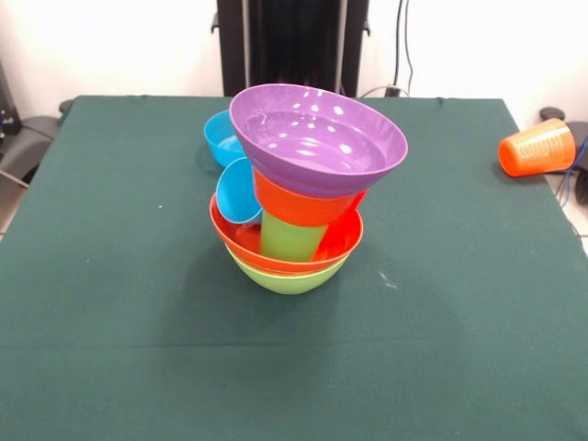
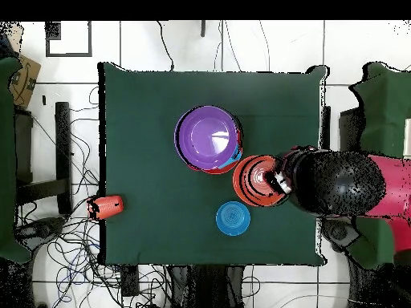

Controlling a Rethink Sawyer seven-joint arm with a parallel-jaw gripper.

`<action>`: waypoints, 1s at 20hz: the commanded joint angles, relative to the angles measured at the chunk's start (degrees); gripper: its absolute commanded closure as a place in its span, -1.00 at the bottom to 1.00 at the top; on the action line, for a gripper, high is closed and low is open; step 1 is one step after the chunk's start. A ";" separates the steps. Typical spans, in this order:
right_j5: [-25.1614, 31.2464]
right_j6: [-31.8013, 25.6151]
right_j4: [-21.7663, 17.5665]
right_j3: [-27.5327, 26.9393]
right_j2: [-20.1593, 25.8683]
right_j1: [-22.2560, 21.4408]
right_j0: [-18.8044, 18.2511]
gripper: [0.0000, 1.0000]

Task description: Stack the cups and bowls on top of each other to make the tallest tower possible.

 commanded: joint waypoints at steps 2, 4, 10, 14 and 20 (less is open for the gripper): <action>2.88 -0.16 0.90 -0.83 -1.31 0.82 0.68 1.00; 2.73 0.60 0.65 -1.26 -1.51 1.31 1.23 1.00; 2.39 2.05 0.42 -1.56 -1.92 1.56 2.07 1.00; 2.65 2.99 0.76 -1.99 -2.05 1.69 2.68 1.00; 3.17 4.66 1.42 -1.94 -2.63 1.75 3.71 1.00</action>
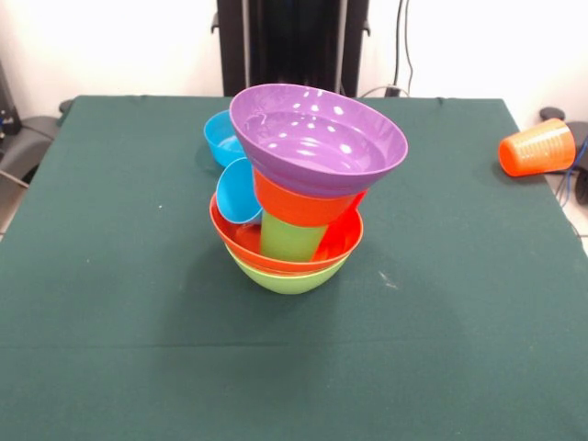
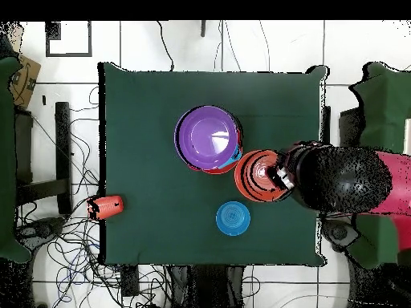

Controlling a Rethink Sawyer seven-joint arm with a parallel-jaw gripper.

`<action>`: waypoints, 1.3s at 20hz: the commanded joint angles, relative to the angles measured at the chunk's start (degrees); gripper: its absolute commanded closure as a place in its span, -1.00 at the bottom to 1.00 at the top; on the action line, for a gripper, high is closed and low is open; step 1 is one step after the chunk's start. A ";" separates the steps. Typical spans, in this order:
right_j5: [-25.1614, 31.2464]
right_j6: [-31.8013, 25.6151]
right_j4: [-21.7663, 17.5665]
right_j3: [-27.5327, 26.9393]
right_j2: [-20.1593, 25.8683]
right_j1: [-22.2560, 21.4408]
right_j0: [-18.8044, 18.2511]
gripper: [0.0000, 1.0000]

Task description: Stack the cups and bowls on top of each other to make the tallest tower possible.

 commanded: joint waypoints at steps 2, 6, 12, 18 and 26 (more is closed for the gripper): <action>3.57 4.91 1.10 -0.75 -2.84 1.73 3.75 1.00; 3.36 5.43 0.81 -1.31 -3.32 2.06 4.48 1.00; 2.20 6.04 0.30 -1.47 -4.09 2.85 5.32 1.00; 1.18 6.83 -0.17 -1.66 -5.00 3.53 6.29 1.00; -0.44 9.45 -1.94 -2.73 -7.15 5.14 9.12 1.00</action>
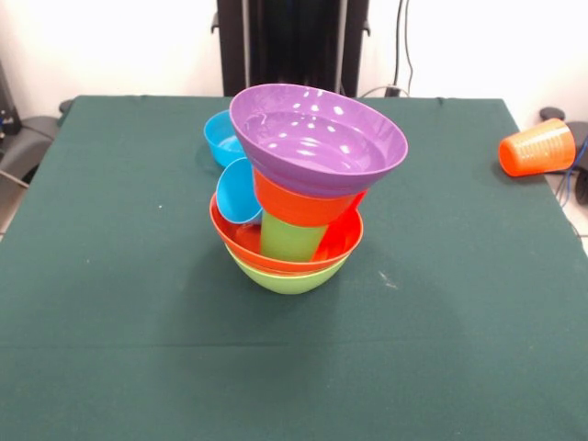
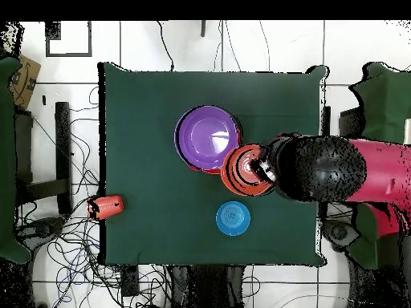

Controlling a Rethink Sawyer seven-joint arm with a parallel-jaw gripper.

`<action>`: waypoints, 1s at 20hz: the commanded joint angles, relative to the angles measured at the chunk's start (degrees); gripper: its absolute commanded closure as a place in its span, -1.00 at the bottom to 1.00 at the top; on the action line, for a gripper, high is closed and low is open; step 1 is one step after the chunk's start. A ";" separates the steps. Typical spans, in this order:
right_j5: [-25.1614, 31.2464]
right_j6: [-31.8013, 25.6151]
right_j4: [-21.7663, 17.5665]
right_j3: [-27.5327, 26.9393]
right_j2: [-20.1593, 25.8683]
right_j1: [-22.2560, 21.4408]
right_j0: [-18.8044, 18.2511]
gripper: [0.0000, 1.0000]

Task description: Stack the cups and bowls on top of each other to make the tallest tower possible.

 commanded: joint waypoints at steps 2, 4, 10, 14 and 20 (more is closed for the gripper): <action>-1.22 9.86 -2.66 -1.12 -5.73 4.42 5.10 1.00; -1.85 9.89 -2.42 -0.78 -6.36 4.34 5.57 1.00; -2.70 9.90 -2.08 -0.86 -7.70 4.58 6.65 1.00; -3.00 9.85 -1.82 -0.96 -8.22 4.76 7.10 1.00; -4.20 9.45 -1.62 -0.78 -9.28 5.09 7.55 1.00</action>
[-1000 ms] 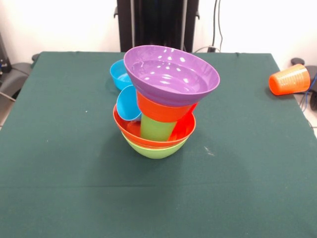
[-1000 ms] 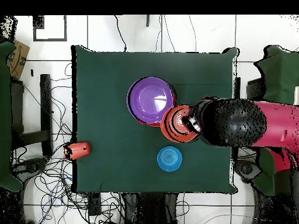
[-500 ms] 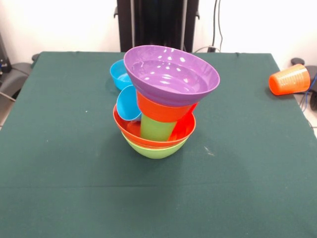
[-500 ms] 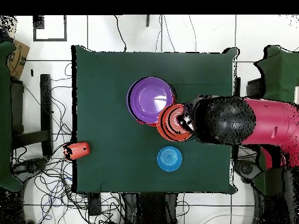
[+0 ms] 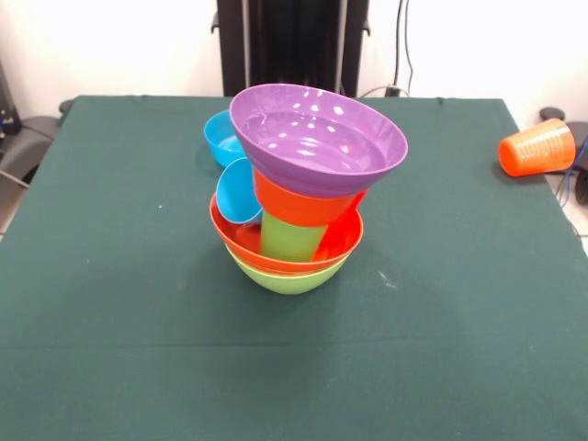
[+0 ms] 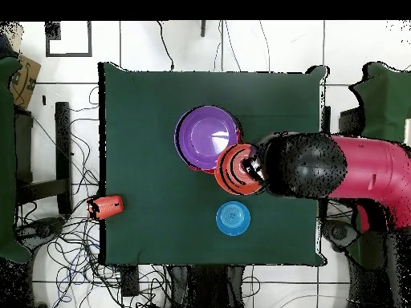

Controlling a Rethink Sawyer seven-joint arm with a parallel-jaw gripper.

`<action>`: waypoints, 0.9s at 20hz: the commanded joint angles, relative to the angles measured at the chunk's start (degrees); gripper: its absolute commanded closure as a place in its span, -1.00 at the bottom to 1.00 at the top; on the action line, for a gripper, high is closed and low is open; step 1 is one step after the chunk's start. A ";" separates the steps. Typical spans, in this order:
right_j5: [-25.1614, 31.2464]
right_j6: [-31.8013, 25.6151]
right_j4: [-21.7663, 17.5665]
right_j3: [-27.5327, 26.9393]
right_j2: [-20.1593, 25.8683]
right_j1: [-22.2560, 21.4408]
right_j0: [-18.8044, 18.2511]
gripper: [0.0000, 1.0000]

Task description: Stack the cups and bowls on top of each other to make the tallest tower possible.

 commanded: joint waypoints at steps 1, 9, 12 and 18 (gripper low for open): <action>-4.28 9.33 -1.61 0.42 -4.12 4.61 2.59 1.00; -7.02 10.46 -2.23 0.82 -5.73 6.05 3.95 1.00; -7.46 10.16 -2.32 0.52 -6.18 6.58 4.25 1.00; -8.84 9.79 -1.82 1.14 -7.34 6.28 4.80 1.00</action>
